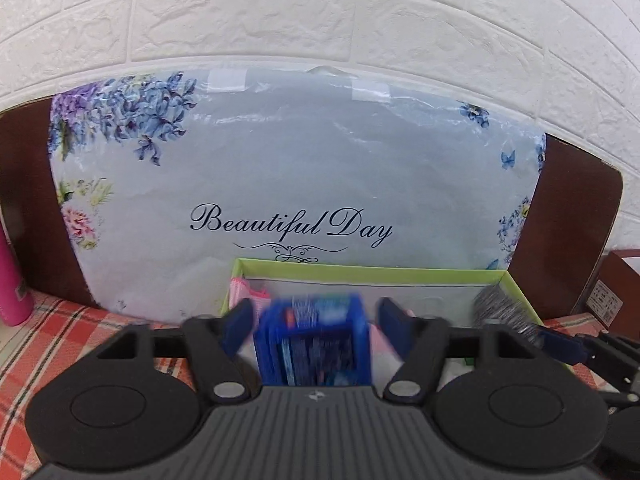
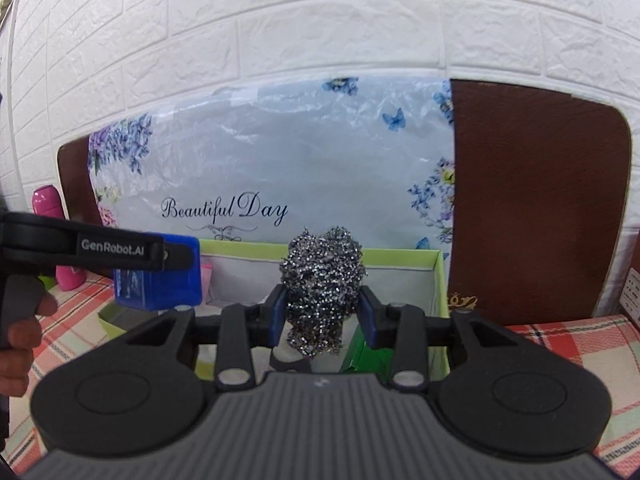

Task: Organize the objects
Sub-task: 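Place the blue container and steel wool into the lime-green box, releasing both, then grasp the white medicine box with the left gripper while the right grasps the green box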

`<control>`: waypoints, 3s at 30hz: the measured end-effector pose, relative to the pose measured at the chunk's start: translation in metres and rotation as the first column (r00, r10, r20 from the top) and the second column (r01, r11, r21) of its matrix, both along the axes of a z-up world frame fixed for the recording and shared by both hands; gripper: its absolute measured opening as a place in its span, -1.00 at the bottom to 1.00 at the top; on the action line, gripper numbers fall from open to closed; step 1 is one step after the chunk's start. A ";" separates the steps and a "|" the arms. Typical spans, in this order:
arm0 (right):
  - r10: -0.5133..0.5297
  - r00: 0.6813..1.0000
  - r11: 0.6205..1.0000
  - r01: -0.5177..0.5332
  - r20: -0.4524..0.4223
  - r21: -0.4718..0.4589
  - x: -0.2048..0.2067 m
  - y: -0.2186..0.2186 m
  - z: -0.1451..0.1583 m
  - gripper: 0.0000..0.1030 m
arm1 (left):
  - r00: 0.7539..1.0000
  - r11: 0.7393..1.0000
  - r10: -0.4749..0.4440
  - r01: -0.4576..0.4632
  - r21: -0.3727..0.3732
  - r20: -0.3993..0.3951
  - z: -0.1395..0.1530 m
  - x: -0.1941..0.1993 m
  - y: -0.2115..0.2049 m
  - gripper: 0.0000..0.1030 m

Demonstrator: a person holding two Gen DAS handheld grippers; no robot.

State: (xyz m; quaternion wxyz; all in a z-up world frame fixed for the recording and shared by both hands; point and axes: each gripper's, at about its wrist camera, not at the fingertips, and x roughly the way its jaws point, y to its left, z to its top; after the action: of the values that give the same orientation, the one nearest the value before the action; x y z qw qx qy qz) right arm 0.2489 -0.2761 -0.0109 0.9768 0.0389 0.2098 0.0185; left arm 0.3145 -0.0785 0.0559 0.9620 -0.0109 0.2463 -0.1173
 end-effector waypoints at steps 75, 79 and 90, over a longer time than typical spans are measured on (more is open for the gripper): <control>0.196 0.934 0.980 -0.201 -0.300 0.013 -0.089 0.176 -0.079 0.55 | 0.953 0.997 0.061 -0.070 -0.020 -0.297 -0.093 -0.118 0.141 0.59; 0.236 0.924 0.967 -0.255 -0.300 -0.025 -0.095 0.168 -0.077 0.40 | 0.953 1.000 0.031 -0.030 0.008 -0.302 -0.094 -0.125 0.133 0.47; 0.246 0.921 0.958 -0.279 -0.302 -0.069 -0.162 0.082 -0.070 0.27 | 0.942 0.988 -0.132 0.151 0.037 -0.308 -0.093 -0.168 0.071 0.37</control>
State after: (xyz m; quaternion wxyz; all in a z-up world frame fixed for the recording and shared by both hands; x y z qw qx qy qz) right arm 0.0872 -0.1938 -0.0813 0.9246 -0.0415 0.3550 0.1317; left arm 0.1465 -0.0074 -0.0372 0.9014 0.0177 0.3955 -0.1755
